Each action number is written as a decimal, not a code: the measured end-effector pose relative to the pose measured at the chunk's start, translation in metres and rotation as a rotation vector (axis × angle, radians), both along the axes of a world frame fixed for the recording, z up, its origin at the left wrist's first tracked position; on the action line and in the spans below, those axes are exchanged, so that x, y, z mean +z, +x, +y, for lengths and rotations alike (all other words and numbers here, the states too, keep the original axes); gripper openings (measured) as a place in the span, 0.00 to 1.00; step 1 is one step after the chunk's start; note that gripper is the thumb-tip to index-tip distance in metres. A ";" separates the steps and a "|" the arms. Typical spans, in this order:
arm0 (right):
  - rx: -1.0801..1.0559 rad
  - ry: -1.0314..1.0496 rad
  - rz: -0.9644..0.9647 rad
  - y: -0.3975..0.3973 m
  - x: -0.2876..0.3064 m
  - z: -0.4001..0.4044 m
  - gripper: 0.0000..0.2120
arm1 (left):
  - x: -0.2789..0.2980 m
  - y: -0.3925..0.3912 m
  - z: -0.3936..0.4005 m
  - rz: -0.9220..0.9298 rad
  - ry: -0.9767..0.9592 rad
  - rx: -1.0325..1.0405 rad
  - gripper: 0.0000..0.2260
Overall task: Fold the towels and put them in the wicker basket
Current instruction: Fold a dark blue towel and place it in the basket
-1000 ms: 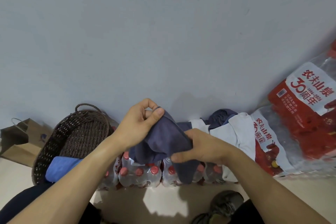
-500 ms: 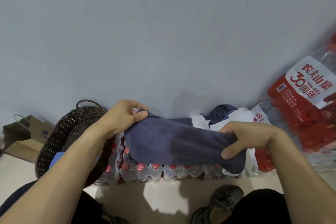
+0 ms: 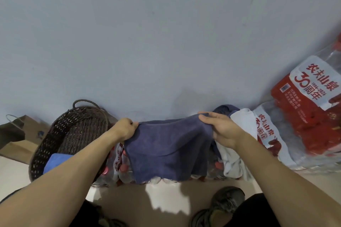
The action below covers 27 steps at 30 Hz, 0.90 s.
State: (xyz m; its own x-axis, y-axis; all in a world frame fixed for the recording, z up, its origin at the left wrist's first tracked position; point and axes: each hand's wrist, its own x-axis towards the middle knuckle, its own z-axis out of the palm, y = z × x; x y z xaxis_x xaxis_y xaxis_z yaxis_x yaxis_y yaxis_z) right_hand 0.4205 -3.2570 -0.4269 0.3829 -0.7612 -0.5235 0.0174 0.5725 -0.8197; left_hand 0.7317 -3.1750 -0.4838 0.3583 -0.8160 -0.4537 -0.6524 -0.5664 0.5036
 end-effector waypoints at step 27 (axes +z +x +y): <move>0.249 -0.548 1.083 0.046 -0.192 -0.105 0.14 | -0.130 0.024 -0.061 -0.253 0.054 0.090 0.18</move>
State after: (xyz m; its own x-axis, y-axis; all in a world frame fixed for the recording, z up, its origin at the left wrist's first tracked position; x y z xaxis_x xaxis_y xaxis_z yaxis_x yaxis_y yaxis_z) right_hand 0.4664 -3.3623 -0.6188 0.1167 -0.9481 -0.2957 -0.8784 0.0404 -0.4761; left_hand 0.7553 -3.2358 -0.6139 0.5360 -0.7525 -0.3827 -0.6990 -0.6498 0.2986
